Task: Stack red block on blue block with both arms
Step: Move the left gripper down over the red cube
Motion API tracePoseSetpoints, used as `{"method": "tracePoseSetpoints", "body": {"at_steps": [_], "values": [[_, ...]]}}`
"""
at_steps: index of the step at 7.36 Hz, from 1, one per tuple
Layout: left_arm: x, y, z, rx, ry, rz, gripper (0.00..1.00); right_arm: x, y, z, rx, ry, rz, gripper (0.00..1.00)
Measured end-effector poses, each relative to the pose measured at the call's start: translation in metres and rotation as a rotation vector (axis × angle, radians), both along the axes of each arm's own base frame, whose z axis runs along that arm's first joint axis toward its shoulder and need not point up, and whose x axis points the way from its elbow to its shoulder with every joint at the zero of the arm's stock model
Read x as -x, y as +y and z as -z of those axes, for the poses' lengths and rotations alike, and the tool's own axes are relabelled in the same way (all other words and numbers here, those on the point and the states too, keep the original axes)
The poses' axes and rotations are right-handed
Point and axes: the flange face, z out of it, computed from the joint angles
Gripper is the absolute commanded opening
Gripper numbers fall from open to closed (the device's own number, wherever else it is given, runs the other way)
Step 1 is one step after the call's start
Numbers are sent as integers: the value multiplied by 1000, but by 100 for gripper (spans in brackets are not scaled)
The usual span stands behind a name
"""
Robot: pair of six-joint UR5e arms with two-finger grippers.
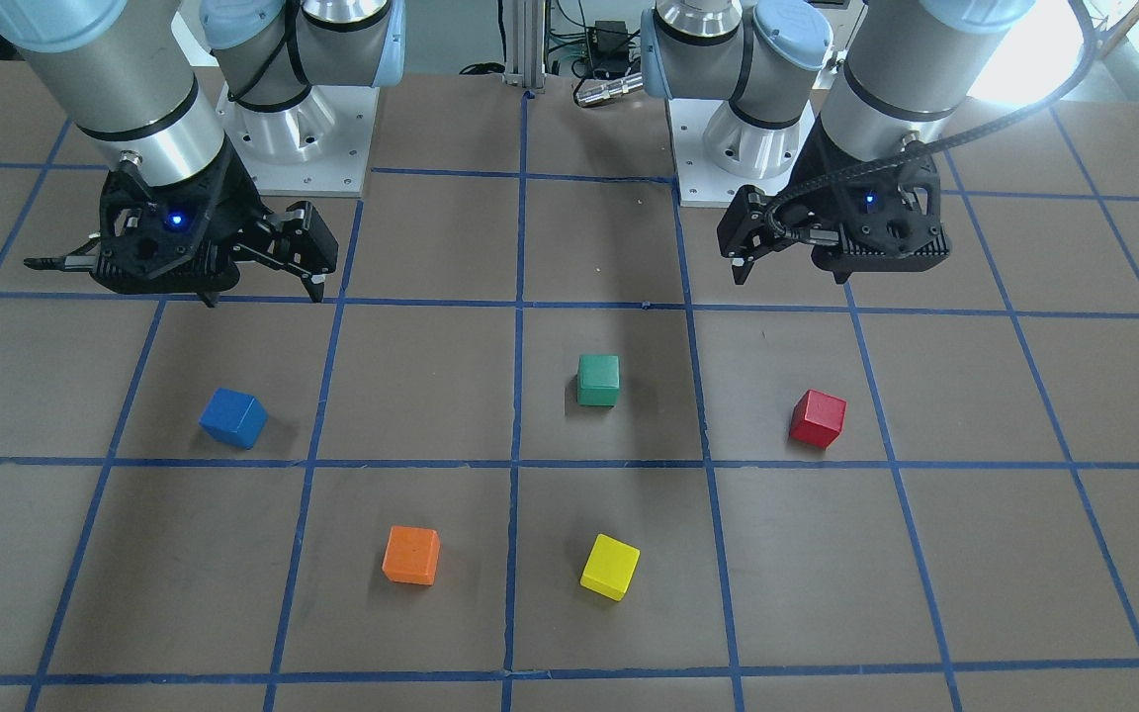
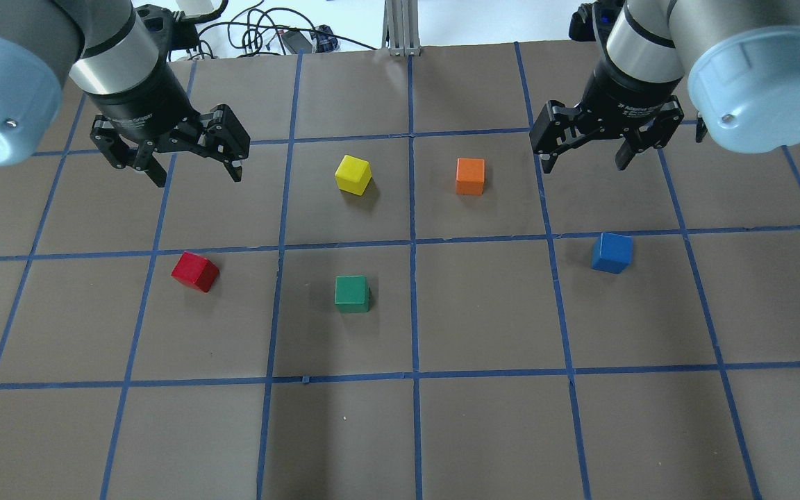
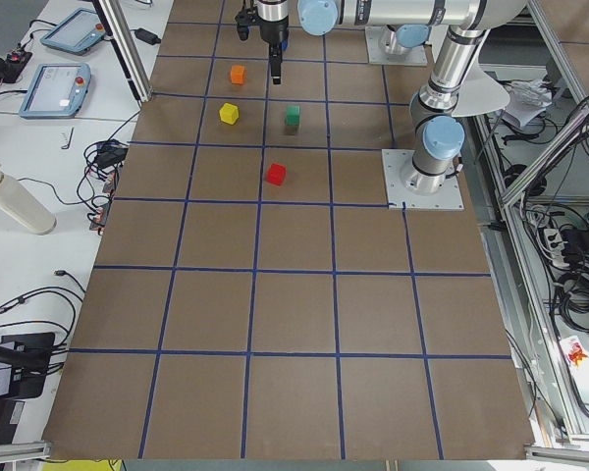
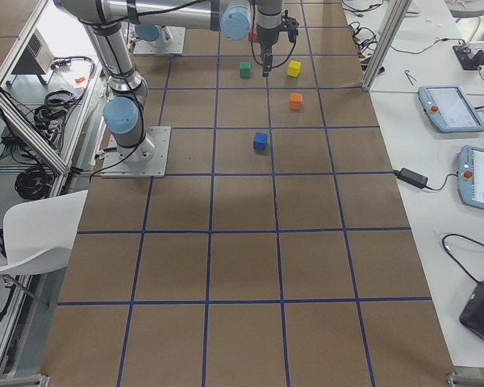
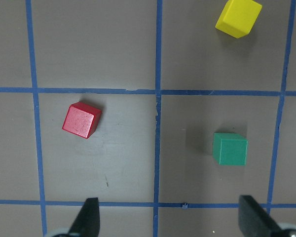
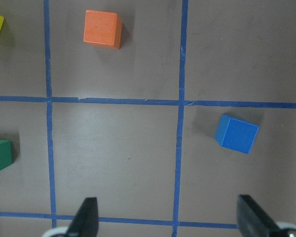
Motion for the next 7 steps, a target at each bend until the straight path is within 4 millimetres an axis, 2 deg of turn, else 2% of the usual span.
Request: {"method": "tracePoseSetpoints", "body": {"at_steps": [5, 6, 7], "values": [[-7, -2, 1, 12, -6, 81, 100, 0, 0, 1, -3, 1, 0, 100], [-11, -7, 10, 21, -8, 98, 100, 0, 0, 2, -4, 2, 1, 100], [-22, -12, 28, 12, -8, 123, 100, 0, 0, 1, -3, 2, 2, 100]]}}
